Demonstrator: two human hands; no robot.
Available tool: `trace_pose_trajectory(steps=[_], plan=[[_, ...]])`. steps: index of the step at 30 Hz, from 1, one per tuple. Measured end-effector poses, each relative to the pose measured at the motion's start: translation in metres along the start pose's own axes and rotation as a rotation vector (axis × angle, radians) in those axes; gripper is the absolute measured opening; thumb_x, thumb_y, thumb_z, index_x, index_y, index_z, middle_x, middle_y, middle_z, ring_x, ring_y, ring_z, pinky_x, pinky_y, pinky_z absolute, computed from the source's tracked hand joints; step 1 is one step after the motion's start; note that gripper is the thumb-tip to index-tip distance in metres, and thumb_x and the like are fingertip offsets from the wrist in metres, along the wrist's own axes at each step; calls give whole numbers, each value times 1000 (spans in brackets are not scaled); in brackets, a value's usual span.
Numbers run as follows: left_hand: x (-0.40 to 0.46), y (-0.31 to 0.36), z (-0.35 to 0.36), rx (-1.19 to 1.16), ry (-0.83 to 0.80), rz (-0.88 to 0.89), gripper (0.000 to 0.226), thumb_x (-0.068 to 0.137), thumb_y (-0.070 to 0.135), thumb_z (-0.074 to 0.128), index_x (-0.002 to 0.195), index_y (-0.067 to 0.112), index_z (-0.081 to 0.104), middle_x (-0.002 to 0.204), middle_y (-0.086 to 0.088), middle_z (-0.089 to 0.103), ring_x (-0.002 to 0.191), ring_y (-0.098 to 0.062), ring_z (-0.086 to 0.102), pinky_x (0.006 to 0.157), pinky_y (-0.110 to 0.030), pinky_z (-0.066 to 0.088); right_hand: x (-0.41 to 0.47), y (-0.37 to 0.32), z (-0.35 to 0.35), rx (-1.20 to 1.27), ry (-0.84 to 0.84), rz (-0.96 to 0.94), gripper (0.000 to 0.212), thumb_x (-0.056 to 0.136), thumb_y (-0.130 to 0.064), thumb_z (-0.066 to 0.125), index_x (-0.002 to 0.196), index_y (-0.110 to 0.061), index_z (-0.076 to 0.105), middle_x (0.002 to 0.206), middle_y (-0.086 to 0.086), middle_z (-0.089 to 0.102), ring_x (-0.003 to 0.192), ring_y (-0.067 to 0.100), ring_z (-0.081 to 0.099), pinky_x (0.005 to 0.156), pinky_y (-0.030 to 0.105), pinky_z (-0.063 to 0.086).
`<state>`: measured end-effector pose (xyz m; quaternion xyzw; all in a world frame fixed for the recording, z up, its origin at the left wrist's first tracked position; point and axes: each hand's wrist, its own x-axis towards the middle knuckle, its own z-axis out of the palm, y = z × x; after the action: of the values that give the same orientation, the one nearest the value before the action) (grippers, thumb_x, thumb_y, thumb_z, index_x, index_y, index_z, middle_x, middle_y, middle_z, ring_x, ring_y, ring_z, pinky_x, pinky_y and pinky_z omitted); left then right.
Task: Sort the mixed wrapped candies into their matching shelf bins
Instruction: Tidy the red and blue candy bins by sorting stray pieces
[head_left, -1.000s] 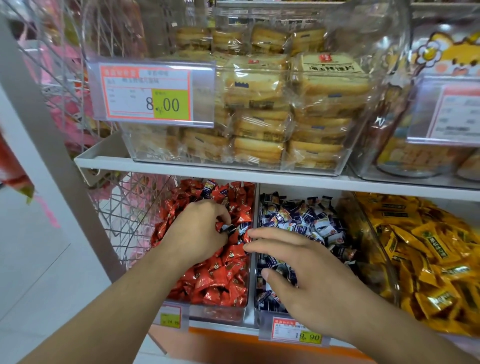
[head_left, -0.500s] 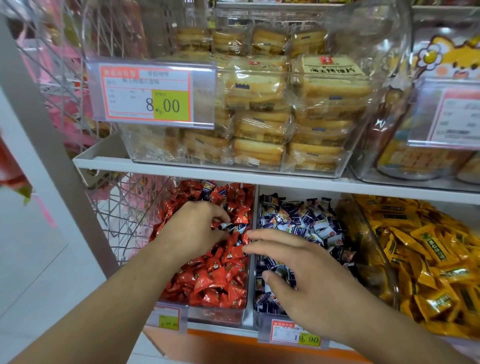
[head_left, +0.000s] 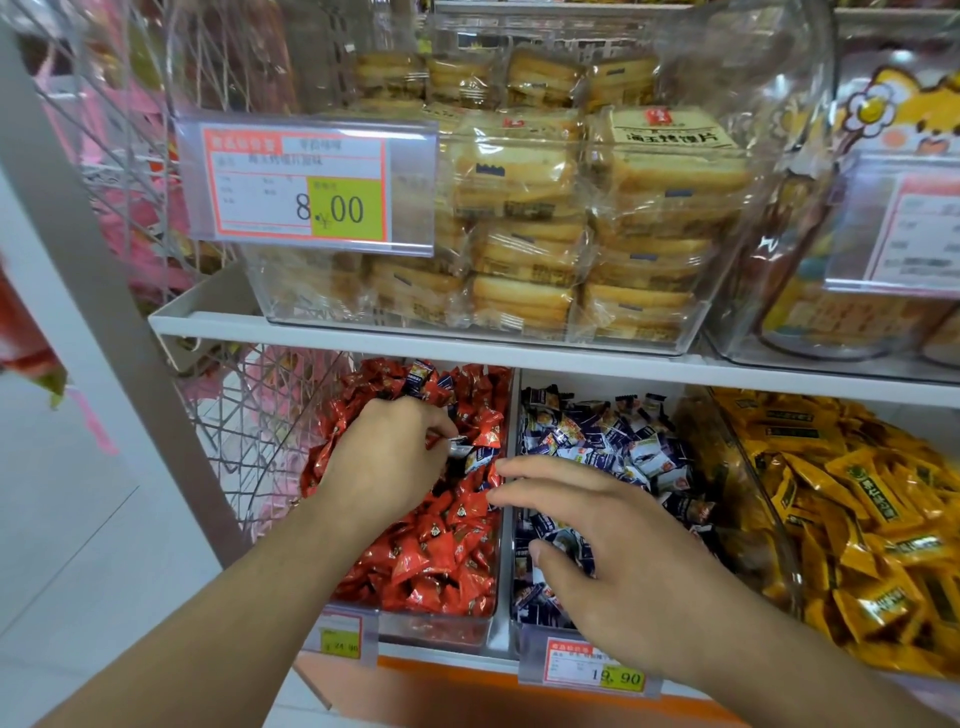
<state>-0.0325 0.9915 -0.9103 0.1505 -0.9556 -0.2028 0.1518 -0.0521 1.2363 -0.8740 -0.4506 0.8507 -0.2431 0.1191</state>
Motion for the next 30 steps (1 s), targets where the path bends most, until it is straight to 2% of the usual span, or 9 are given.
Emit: trace_pose_trajectory(steps=[7,10,13,18,20,22,24,27,30], plan=[[-5,7,-15,-228,129,-50,14,90,21,75,93,33,81,88,25,73,78,21,60,67,4,40,0,1,3,-3,36,-4,45,105,-29,55,142,-55,49,147,-53,21,142,-23,12,109,5,10],[-9,9,-27,-392,134,-79,13,90,24,76,92,36,80,86,28,73,88,14,65,77,-2,44,0,-1,3,15,62,26,48,105,-33,56,147,-53,42,149,-49,25,137,-26,15,105,-1,6],[-19,16,-38,-542,100,-79,10,90,24,78,91,33,80,89,21,76,92,5,68,85,-18,49,1,-5,0,81,150,113,53,104,-38,57,149,-53,33,152,-40,29,130,-20,22,107,8,17],[-38,39,-52,-723,26,-36,11,87,18,80,90,28,82,86,7,77,86,-6,69,78,-12,50,4,-8,-4,232,295,161,62,101,-44,63,151,-56,28,150,-38,37,136,-8,36,114,23,32],[-42,48,-52,-773,-35,7,12,87,15,80,91,25,82,84,3,77,84,-11,71,78,-17,52,4,-9,-4,285,314,144,57,99,-44,65,146,-58,36,141,-40,46,130,-13,42,110,20,35],[-44,55,-49,-813,-88,55,11,87,12,79,92,21,82,83,0,77,83,-16,72,81,-25,56,5,-10,-4,329,331,142,38,99,-41,68,131,-54,55,121,-39,58,116,-13,53,95,12,43],[-44,58,-48,-820,-99,71,10,87,11,79,92,19,81,81,-2,77,82,-18,73,82,-31,58,5,-10,-5,359,380,141,19,98,-33,70,111,-47,67,104,-32,66,102,-8,61,83,11,49],[-38,47,-47,-683,-2,19,10,89,17,78,90,26,80,80,6,76,80,-8,71,79,-25,54,1,-2,-12,341,446,197,13,97,-32,72,98,-44,66,97,-28,66,94,-4,62,80,17,52],[-31,25,-47,-342,102,-44,8,88,34,79,95,35,77,88,20,73,88,6,66,84,-24,54,-6,13,-21,139,430,270,21,99,-32,70,114,-44,62,103,-29,63,89,-5,58,91,18,52]])
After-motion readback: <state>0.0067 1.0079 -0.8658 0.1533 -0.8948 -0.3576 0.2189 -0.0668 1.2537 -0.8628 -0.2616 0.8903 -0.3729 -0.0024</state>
